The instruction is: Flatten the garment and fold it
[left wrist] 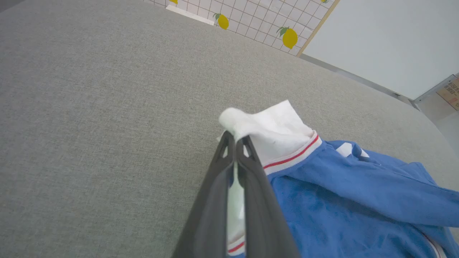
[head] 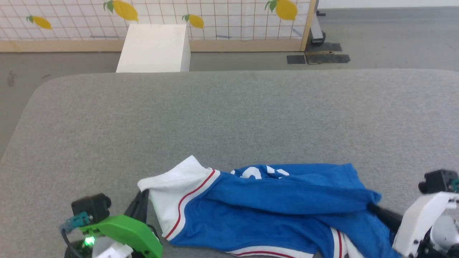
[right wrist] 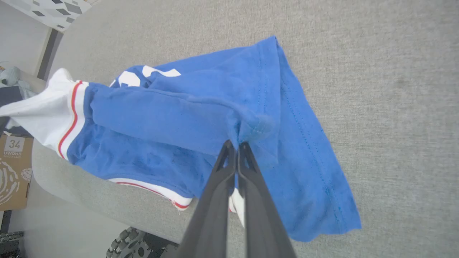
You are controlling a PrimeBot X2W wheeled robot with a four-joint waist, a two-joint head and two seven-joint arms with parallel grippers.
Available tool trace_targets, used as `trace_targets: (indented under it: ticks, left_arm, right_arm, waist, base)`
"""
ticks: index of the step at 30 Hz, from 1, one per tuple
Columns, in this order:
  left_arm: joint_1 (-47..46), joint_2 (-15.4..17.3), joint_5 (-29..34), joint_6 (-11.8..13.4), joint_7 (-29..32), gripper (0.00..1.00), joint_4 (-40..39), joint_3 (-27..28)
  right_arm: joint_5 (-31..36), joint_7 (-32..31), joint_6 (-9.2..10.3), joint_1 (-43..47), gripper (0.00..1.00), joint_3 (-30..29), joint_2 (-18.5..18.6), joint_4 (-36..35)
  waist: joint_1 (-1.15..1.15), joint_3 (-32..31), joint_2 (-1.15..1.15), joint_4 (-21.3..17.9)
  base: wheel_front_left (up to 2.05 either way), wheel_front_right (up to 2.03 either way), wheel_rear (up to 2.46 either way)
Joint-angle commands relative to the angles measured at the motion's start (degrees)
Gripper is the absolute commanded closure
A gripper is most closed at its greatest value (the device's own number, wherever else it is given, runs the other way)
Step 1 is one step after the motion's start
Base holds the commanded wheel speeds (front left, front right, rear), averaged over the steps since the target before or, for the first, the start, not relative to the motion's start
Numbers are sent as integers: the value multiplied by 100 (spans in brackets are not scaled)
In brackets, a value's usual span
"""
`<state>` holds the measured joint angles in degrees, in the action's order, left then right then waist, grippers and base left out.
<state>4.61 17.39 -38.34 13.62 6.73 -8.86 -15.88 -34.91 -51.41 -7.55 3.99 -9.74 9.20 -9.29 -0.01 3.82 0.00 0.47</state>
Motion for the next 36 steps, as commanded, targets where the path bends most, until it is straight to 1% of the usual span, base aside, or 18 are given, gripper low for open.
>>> trace_targets:
  ticks: [1, 6, 9, 13, 17, 22, 25, 29, 32, 36]
  left_arm:
    - [-196, 76, -17, -67, -21, 100, -26, 70]
    - [-1041, 309, -34, -258, 155, 100, -157, 225]
    - [-1767, 481, 48, -370, 338, 100, -157, 257]
    - [-2734, 637, 167, -520, 550, 100, -76, 242]
    - [-3537, 727, 282, -629, 728, 100, 46, 191]
    - [-4306, 791, 355, -749, 881, 100, 278, 151]
    - [-4691, 828, 380, -850, 971, 100, 511, 104]
    - [-5372, 911, 482, -1009, 1072, 100, 978, 46]
    - [-6026, 991, 617, -1119, 1090, 100, 1408, 29]
    - [-6938, 1040, 811, -1166, 1102, 100, 1963, 23]
  right_arm:
    - [-58, 3, 6, -245, 100, -18, 51, -77]
    - [-122, -150, 6, -985, 100, -52, 445, -107]
    - [-161, -294, 6, -1512, 100, -82, 716, -108]
    - [-245, -473, 6, -2162, 100, -107, 979, -48]
    - [-365, -617, 6, -2713, 100, -76, 1186, 73]
    - [-416, -778, 6, -3210, 100, -31, 1336, 208]
    - [-362, -845, 6, -3468, 100, -53, 1340, 305]
    - [-197, -900, 6, -3993, 100, -134, 1242, 504]
    - [11, -916, 6, -4597, 100, -148, 1113, 714]
    - [350, -918, 6, -5597, 100, -147, 928, 1042]
  waist:
    - [1, -40, 0, -50]
    - [1, -82, 0, -59]
    - [1, -98, 0, -55]
    - [1, -118, 0, -43]
    - [1, -139, 0, -46]
    - [1, -90, 0, -48]
    - [1, 26, 0, -40]
    - [1, 365, 0, -47]
    - [1, 726, 0, -68]
    - [1, 1282, 0, -111]
  base:
    - [0, 0, 0]
    - [0, 0, 0]
    - [0, 0, 0]
    - [0, 0, 0]
    - [0, 0, 0]
    - [0, 0, 0]
    - [0, 0, 0]
    - [0, 0, 0]
    - [0, 0, 0]
    - [0, 0, 0]
